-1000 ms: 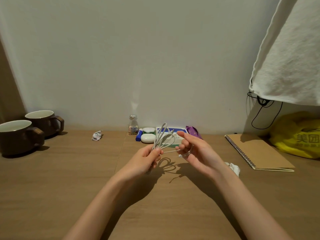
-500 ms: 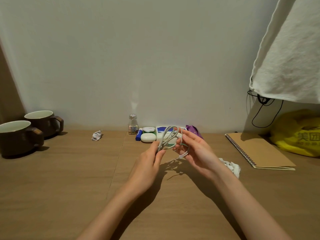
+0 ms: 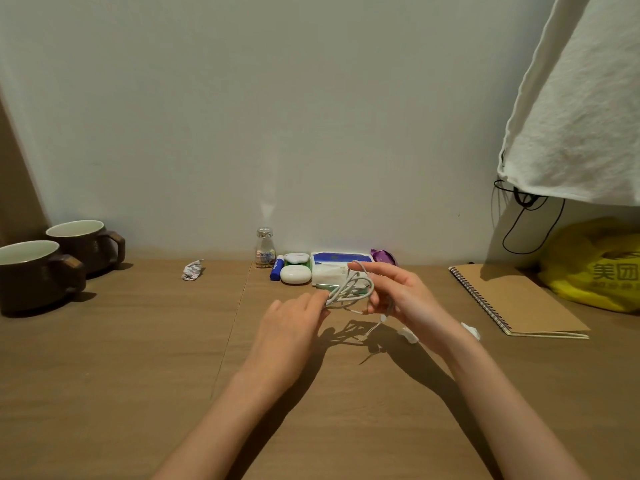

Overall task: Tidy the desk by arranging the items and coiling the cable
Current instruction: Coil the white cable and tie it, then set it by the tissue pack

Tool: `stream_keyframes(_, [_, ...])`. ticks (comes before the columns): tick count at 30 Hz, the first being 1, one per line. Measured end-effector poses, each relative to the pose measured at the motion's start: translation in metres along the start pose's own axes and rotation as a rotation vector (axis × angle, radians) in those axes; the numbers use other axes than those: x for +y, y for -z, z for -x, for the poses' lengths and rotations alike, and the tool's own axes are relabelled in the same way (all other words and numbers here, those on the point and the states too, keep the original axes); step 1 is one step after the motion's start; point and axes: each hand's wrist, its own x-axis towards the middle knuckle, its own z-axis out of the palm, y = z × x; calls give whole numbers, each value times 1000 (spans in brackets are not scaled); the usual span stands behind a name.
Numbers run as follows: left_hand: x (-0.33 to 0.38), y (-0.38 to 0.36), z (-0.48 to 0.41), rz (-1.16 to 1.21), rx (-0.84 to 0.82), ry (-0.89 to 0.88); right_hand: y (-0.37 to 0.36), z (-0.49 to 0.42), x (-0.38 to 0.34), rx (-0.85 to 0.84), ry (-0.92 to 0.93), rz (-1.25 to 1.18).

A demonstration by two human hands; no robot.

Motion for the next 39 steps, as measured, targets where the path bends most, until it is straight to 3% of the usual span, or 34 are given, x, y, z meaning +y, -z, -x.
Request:
stream_keyframes(8, [-4, -7, 0, -123, -44, 39, 4, 0, 2, -33, 152, 369])
stream_keyframes(13, [-4, -8, -2, -94, -87, 104, -14, 4, 9, -135, 178, 433])
stream_keyframes(19, [-6, -6, -4, 441, -96, 413, -29, 7, 15, -163, 351, 599])
stream_keyframes(28, [-20, 11, -15, 1248, -135, 735, -15, 3, 13, 179, 604, 715])
stream_keyframes(32, [-21, 21, -17, 1549, -64, 831, -13, 2, 14, 282, 648, 795])
stream_keyframes(39, [-34, 26, -21, 1643, 6, 829, 0, -2, 16, 209, 465, 681])
